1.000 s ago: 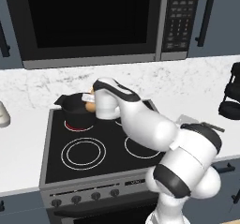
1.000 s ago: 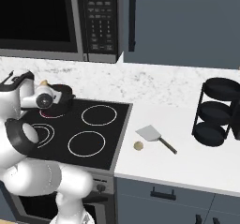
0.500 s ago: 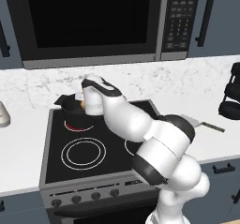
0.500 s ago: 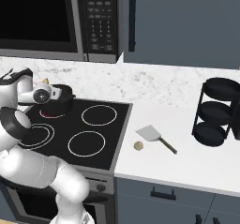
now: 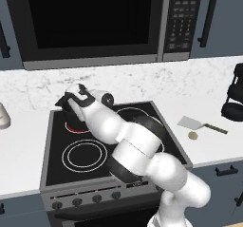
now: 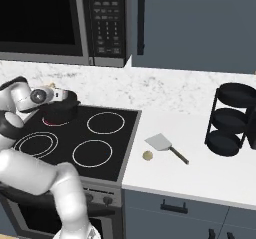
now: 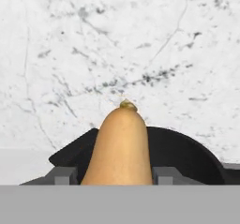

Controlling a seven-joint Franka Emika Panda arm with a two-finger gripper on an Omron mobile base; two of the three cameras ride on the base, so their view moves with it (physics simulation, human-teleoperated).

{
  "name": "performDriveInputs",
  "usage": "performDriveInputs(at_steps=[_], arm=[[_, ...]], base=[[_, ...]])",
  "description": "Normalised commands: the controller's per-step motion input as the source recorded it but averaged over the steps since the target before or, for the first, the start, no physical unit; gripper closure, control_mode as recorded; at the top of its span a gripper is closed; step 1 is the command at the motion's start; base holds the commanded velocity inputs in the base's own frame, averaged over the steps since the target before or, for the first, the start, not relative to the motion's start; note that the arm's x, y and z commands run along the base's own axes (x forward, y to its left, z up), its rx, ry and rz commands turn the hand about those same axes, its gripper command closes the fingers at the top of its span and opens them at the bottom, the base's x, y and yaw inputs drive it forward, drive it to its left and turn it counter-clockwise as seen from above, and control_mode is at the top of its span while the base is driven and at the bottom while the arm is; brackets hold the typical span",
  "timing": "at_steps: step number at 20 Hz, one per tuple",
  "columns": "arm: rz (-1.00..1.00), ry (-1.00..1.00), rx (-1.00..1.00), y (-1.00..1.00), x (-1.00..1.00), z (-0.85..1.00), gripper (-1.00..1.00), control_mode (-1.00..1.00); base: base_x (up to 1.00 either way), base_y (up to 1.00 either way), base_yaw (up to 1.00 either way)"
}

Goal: Put the squash and garlic in the pot. Retrieve the spatula and lightly stir the vegetables in the pot.

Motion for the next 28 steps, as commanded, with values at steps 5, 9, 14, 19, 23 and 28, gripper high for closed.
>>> performDriveInputs(at_steps=[5, 9, 14, 19, 23, 28], arm=[[-0.13, 0.07, -0.24, 0.3, 0.56, -0.04, 1.0, -1.0], [-0.12, 0.12, -0.16, 0.18, 0.49, 0.0, 1.0, -1.0], [-0.1, 0.1, -0.15, 0.13, 0.36, 0.0, 1.0, -1.0], [-0.07, 0.02, -0.13, -0.15, 0.36, -0.03, -1.0, -1.0], [-0.04, 0.0, -0.1, -0.52, 0.19, -0.07, -1.0, -1.0], [-0.01, 0.0, -0.05, -0.34, 0.13, -0.05, -1.0, -1.0]], base=[[0.0, 0.0, 0.0], [0.0, 0.0, 0.0], [0.0, 0.0, 0.0], [0.0, 0.0, 0.0], [0.0, 0.0, 0.0], [0.0, 0.0, 0.0]])
